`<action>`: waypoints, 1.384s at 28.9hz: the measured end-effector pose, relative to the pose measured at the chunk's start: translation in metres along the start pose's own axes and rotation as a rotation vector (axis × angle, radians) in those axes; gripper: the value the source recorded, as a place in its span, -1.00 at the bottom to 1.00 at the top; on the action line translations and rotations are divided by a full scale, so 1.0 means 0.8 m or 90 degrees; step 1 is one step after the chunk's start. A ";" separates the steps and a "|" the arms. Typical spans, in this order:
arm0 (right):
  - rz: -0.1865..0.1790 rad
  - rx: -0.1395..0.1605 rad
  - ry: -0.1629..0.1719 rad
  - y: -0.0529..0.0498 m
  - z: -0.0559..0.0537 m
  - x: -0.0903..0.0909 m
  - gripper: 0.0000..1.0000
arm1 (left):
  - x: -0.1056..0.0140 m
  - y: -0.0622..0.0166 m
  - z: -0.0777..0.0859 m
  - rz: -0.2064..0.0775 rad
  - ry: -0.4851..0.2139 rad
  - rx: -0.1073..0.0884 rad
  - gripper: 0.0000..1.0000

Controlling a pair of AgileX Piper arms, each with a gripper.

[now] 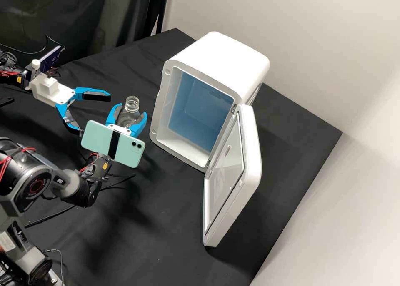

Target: Take the flask out of the incubator

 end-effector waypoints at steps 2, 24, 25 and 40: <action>-0.005 0.005 0.003 -0.004 -0.001 0.008 -1.00 | 0.000 0.0000 0.000 0.000 0.000 0.000 1.00; -0.013 -0.010 -0.009 -0.026 -0.017 0.053 -1.00 | -0.001 -0.0007 -0.004 0.000 0.025 -0.017 1.00; -0.015 -0.015 -0.011 -0.027 -0.017 0.053 -1.00 | -0.001 -0.0009 -0.004 -0.001 0.025 -0.017 1.00; -0.072 -0.114 -0.012 -0.055 -0.016 0.038 -1.00 | -0.003 0.0032 -0.001 0.004 0.013 -0.007 1.00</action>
